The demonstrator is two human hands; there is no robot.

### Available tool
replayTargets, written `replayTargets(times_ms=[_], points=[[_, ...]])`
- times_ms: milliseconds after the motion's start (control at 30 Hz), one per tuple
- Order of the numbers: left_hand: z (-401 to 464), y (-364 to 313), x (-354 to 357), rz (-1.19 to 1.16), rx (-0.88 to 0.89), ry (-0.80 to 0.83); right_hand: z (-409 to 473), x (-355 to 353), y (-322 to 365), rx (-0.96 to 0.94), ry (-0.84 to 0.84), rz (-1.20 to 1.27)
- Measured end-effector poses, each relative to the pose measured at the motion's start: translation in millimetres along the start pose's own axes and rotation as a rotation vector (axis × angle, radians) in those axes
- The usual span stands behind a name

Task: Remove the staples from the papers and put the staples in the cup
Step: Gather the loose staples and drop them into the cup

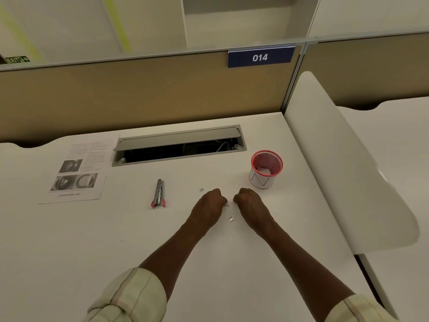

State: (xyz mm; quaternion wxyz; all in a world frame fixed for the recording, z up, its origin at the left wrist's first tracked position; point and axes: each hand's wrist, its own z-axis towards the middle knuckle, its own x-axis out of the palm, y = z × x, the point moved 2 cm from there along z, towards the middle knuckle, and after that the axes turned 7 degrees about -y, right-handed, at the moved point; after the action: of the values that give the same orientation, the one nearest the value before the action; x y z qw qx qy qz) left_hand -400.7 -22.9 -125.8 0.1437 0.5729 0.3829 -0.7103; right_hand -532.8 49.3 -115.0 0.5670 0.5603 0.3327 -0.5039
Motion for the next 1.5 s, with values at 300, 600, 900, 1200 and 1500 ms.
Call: replayTargets(times_ms=[300,600,900,1200,1500], points=[[7,-6,-15,-0.079,-0.055,-0.007,5,-19,0,0.275,-0.061,0.363],[35,-46,-77,-0.470,-0.213,-0.296,22,-90,13,0.355,-0.359,0.508],[87,-104,-86,-0.477,-0.172,-0.263,45,-127,-27,0.535,-0.459,0.355],[83,-91,-85,-0.531,-0.188,-0.353,45,-124,-35,0.505,-0.445,0.246],[36,-19,-64,-0.438,-0.341,-0.226,29,-91,-3,0.240,-0.412,0.357]])
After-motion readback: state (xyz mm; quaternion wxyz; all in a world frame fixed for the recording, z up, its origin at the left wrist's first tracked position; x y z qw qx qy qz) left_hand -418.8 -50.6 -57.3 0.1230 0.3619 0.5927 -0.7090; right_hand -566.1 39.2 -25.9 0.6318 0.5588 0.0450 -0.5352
